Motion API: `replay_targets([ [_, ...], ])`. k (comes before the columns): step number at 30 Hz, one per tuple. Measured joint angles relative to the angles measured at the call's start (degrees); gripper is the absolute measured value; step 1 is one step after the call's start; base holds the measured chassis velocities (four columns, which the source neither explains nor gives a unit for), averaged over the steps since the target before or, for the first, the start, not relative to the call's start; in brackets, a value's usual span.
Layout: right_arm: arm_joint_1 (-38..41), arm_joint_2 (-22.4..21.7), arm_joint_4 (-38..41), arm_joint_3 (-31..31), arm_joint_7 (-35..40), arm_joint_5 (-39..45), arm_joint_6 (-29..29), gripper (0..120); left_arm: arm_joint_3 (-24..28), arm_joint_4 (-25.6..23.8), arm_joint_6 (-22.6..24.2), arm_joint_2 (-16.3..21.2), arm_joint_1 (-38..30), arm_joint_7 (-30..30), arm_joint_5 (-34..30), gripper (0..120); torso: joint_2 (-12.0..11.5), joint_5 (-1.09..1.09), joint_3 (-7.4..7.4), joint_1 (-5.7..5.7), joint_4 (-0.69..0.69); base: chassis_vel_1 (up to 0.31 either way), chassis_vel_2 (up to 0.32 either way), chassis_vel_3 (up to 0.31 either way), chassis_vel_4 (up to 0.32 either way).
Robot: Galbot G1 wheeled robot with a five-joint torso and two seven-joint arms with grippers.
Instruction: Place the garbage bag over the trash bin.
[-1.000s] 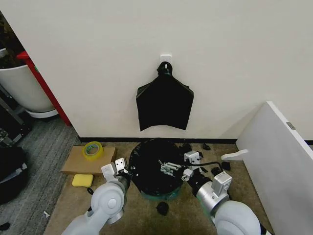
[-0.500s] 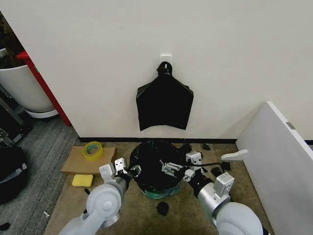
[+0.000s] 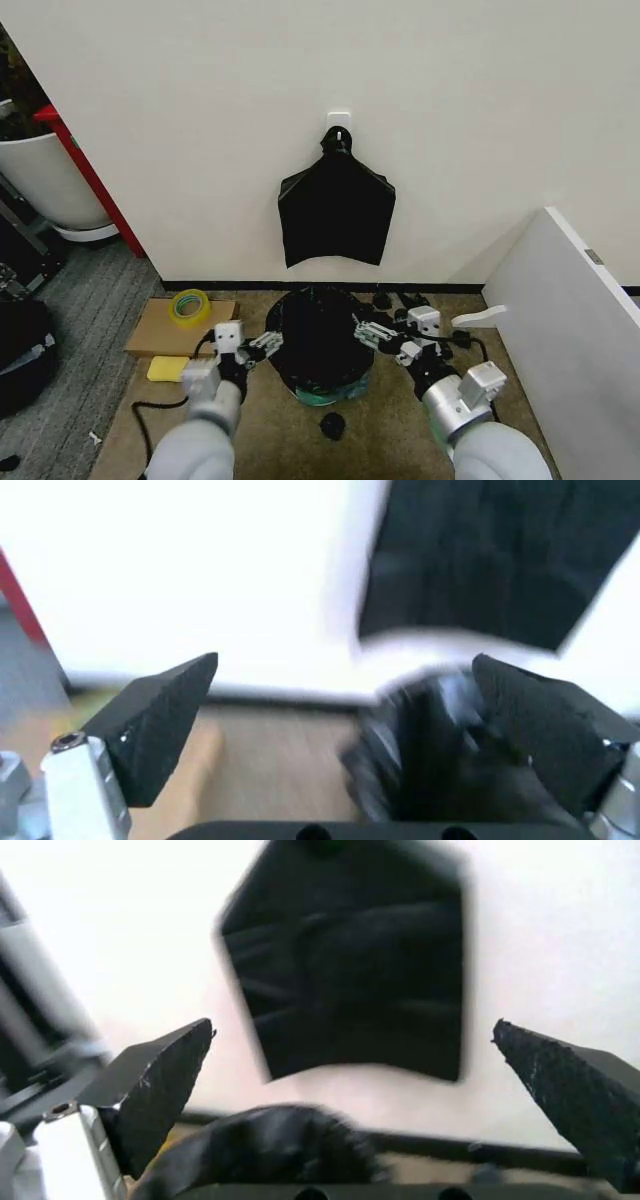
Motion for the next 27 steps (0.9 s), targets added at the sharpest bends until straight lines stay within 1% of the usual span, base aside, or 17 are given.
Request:
replay_targets([
  [1,-0.83,1.04,-0.28,0.89,-0.29,-1.62,1.48,100,-0.92,1.05,-4.35,-0.38,1.71,1.94,3.70,100,0.00,0.01,-0.01,0.00,-0.02,0.000,0.000,0.000,0.000],
  [2,-2.69,4.04,-1.25,3.55,-1.37,-4.84,5.04,100,-2.83,3.19,-13.41,-1.56,4.89,5.43,10.49,100,0.00,0.00,0.00,0.00,0.01,0.000,0.000,0.000,0.000],
  [3,-3.93,6.58,-2.27,6.17,-2.84,-6.91,7.75,100,-4.01,4.66,-18.47,-2.63,6.42,6.76,14.79,100,0.01,0.00,-0.01,0.00,-0.01,0.000,0.000,0.000,0.000],
  [4,-4.84,8.74,-3.79,8.74,-4.25,-9.53,10.48,100,-5.00,5.96,-22.30,-3.85,7.76,7.66,18.62,100,0.00,0.00,0.00,0.00,-0.02,0.000,0.000,0.000,0.000],
  [5,-4.84,8.74,-3.79,8.74,-4.25,-9.53,10.48,100,-5.00,5.96,-22.30,-3.85,7.76,7.66,18.62,100,0.00,0.00,0.00,0.00,-0.02,0.000,0.000,0.000,0.000],
  [7,-5.43,10.84,-5.67,11.04,-5.40,-12.51,13.67,100,-5.84,6.69,-25.17,-5.17,9.28,8.35,21.57,100,0.00,-0.01,0.00,0.00,-0.02,0.000,0.000,0.000,0.000],
  [8,-6.28,12.71,-7.11,12.83,-6.23,-15.07,16.51,100,-6.61,6.56,-26.92,-6.29,10.77,8.92,22.74,100,0.00,0.03,0.00,0.00,-0.01,0.000,0.000,0.000,0.000],
  [9,-7.38,13.95,-7.28,13.87,-6.79,-15.96,18.18,100,-7.54,5.82,-27.98,-7.29,12.14,9.37,22.97,100,0.00,0.00,0.00,0.00,0.00,0.000,0.000,0.000,0.000],
  [13,-12.39,16.60,-4.58,14.90,-8.59,-17.40,21.87,100,-11.21,3.22,-30.89,-9.62,15.91,11.59,22.85,100,0.01,0.01,0.00,0.00,-0.01,0.000,0.000,0.000,0.000],
  [16,-14.54,17.37,-3.10,14.23,-9.50,-18.09,22.47,100,-11.92,2.91,-31.88,-10.05,16.76,12.17,23.30,100,0.01,0.00,0.00,0.00,-0.02,0.000,0.000,0.000,0.000],
  [19,-17.01,18.59,-1.14,11.69,-9.70,-20.40,22.76,100,-12.50,2.86,-33.30,-10.80,18.26,12.57,24.14,100,0.01,0.00,0.00,0.00,-0.02,0.000,0.000,0.000,0.000],
  [27,-17.17,19.53,-1.04,8.39,-8.93,-24.64,22.33,100,-12.51,2.46,-35.87,-11.94,23.57,12.04,24.95,100,0.01,0.01,0.00,0.00,0.01,0.000,0.000,0.000,0.000],
])
